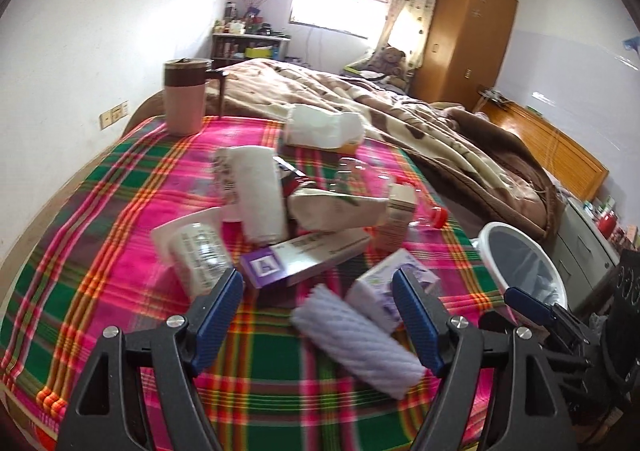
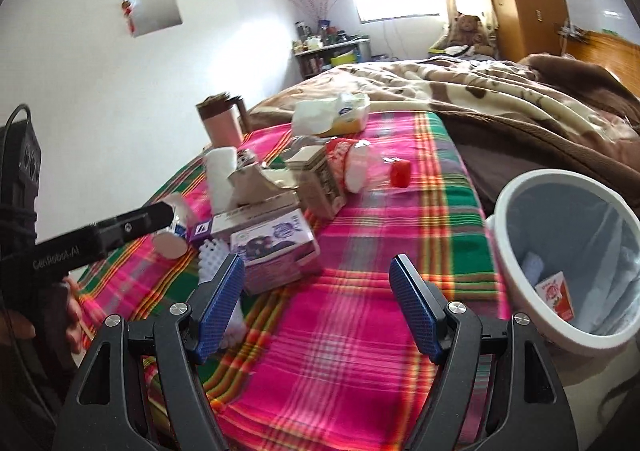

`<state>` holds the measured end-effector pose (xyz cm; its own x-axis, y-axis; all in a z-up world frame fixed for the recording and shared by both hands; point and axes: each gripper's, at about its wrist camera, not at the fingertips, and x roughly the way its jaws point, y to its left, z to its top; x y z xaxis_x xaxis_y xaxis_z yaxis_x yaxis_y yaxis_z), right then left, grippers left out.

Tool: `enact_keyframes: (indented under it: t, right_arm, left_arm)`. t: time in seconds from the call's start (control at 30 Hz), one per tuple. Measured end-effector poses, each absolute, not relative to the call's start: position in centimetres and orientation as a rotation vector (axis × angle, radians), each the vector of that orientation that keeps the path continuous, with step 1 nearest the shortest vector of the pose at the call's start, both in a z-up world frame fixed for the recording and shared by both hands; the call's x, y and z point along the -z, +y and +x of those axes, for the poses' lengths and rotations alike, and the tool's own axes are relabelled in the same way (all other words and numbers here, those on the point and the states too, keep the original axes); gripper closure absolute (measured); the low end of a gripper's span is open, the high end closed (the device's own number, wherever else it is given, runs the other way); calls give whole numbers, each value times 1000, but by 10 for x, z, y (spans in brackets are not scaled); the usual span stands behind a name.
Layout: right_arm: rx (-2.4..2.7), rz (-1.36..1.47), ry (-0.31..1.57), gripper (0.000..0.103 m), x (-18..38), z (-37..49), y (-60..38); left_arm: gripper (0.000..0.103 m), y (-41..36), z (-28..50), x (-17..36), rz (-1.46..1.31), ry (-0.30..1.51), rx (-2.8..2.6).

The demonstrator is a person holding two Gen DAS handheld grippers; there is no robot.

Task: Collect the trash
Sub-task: 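Grasp another white foam mesh sleeve with the right tool while the left tool grasps a white yogurt cup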

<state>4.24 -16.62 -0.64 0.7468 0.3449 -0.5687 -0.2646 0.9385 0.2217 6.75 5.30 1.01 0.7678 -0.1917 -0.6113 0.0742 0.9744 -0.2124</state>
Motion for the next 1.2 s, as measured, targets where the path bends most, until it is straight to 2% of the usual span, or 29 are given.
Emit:
enact_keyframes:
  t: [0.63,0.8,0.97,1.03,1.2]
  right_arm:
    - [-487,-23,738,27,25,53,-98]
    - [-482,-37,763,34,30,59,-89]
    - [-483,-57,780,36,32,63,-84]
    - [-482,-67,784,43,33,65,-81]
    - [-489,-78,806,46,35,68,-77]
  left_arm:
    - [24,122,99,21,-284,784,13]
    - [24,123,112,30,-284,821,8]
    - [24,127,123,35,-305,843,8]
    - [24,127,127,37,-300,861,4]
    - [24,127,133,41,-306,887,0]
